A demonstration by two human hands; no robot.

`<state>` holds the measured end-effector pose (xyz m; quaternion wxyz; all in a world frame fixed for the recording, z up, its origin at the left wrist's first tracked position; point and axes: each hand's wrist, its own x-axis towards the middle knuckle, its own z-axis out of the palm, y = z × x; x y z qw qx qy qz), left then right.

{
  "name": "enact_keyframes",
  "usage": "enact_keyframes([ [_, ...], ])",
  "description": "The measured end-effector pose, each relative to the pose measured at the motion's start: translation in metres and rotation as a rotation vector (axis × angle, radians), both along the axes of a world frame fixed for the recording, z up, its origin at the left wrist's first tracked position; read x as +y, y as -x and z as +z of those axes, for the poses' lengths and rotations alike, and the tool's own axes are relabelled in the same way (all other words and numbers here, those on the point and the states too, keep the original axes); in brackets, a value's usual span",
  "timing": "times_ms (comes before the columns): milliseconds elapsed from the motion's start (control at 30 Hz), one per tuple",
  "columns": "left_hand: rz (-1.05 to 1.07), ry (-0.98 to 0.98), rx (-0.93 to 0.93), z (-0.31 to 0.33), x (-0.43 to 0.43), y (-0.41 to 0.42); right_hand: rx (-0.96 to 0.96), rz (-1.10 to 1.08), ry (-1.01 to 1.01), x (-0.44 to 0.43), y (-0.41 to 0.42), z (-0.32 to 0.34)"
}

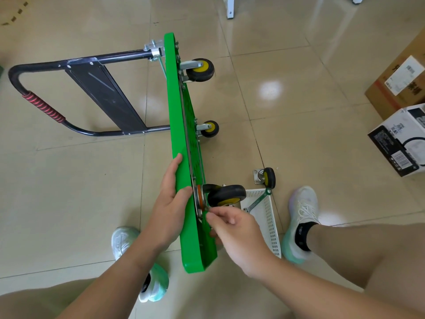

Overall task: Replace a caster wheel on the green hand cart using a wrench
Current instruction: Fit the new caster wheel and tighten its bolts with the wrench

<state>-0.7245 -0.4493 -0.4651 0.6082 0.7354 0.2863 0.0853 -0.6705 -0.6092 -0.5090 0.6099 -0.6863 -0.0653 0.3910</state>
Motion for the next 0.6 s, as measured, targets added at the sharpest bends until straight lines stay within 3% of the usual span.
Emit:
enact_keyframes([
  [167, -0.009, 0.039, 0.012, 0.002, 0.009, -0.001, -0.057, -0.097, 0.354, -0.051, -0.028, -0.057],
  [333, -0.004, 0.074, -0.028, -0.001, 0.01, -0.003, -0.15, 0.105, 0.75, -0.097, -0.068, -0.139],
  [600, 0.041, 0.112, -0.082, -0.018, 0.014, 0.006, -0.139, 0.18, 0.925, -0.085, -0.099, -0.249],
])
